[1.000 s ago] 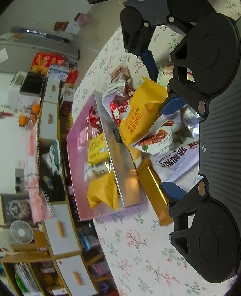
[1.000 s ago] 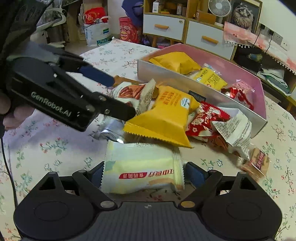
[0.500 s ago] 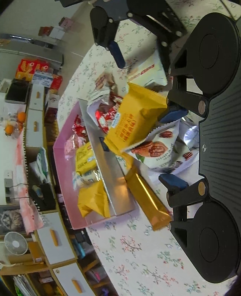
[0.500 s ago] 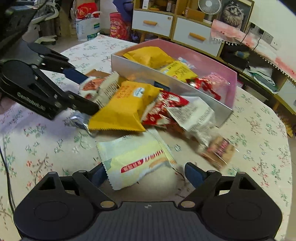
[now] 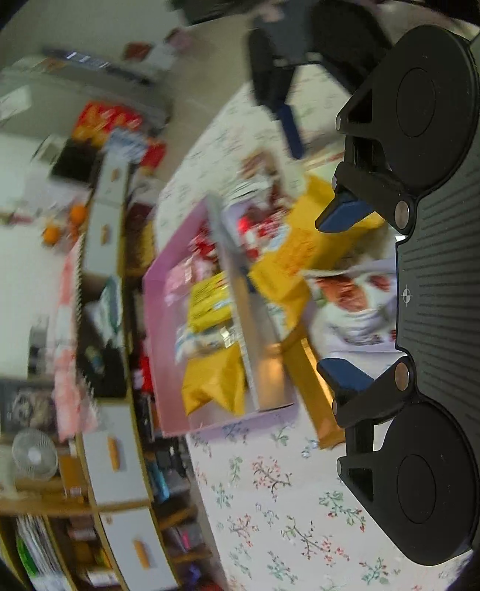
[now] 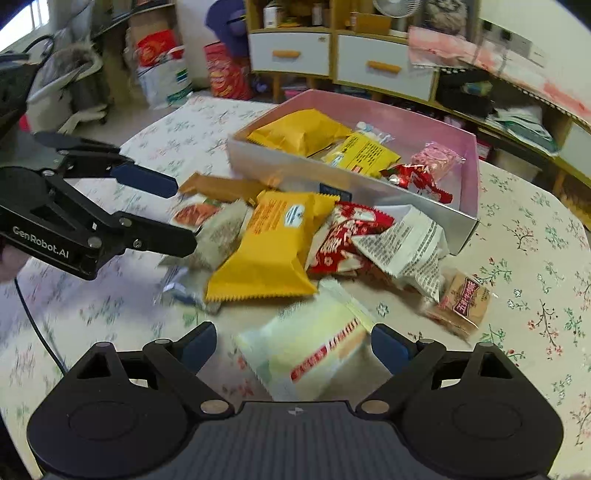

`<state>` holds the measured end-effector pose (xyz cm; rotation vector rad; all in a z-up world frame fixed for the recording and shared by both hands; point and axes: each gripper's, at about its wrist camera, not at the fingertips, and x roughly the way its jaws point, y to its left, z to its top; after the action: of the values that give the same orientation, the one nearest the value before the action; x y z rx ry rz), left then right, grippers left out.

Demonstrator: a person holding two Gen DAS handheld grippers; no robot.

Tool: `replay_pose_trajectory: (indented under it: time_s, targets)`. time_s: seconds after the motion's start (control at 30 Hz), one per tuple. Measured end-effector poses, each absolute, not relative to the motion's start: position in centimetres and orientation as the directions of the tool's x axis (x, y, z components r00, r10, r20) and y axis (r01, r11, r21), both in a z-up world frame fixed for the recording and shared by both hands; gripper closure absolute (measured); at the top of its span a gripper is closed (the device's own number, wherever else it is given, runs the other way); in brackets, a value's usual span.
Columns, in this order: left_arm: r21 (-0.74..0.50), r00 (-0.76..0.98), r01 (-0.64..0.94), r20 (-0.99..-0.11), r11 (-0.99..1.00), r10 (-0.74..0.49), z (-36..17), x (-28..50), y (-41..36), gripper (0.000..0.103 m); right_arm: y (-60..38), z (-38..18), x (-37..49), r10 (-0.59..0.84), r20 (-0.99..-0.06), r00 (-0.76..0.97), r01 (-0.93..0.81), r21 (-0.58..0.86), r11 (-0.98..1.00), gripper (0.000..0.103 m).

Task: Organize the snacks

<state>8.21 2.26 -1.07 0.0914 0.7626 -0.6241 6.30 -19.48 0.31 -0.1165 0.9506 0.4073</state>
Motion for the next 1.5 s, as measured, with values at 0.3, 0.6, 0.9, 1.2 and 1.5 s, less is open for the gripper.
replay_pose_trajectory:
  time_s: [0.3, 0.6, 0.9, 1.2, 1.5]
  targets:
    - [-0.076, 0.489, 0.564, -0.772, 0.822, -0.407, -3.3, 9.1, 0.9, 0.041, -19.5, -1.1, 7.0, 0.198, -0.827, 0.527, -0.333, 0.013, 0.943, 0.040]
    - [-0.058, 0.459, 0.607, -0.789, 0.793, -0.409, -3.2, 8.1, 1.9, 0.033, -21.2, -0.7, 6.4, 0.187, -0.829, 0.527, -0.319, 0.010, 0.948, 0.042]
    - [-0.043, 0.474, 0.577, -0.796, 0.816, -0.376, -4.6, 8.5, 0.2, 0.038, -19.8, -1.0, 6.2, 0.213, -0.843, 0.495, -0.355, 0.028, 0.934, 0.059]
    - [-0.006, 0.505, 0.551, -0.794, 0.835, -0.339, -4.5, 8.3, 0.0, 0.053, -20.0, -0.7, 6.6, 0.217, -0.845, 0.490, -0.339, 0.045, 0.940, 0.082]
    - [0.000, 0.528, 0.542, -0.778, 0.840, -0.341, -3.6, 7.8, 0.3, 0.054, -20.0, 0.5, 6.2, 0.204, -0.834, 0.513, -0.340, 0.021, 0.940, 0.084]
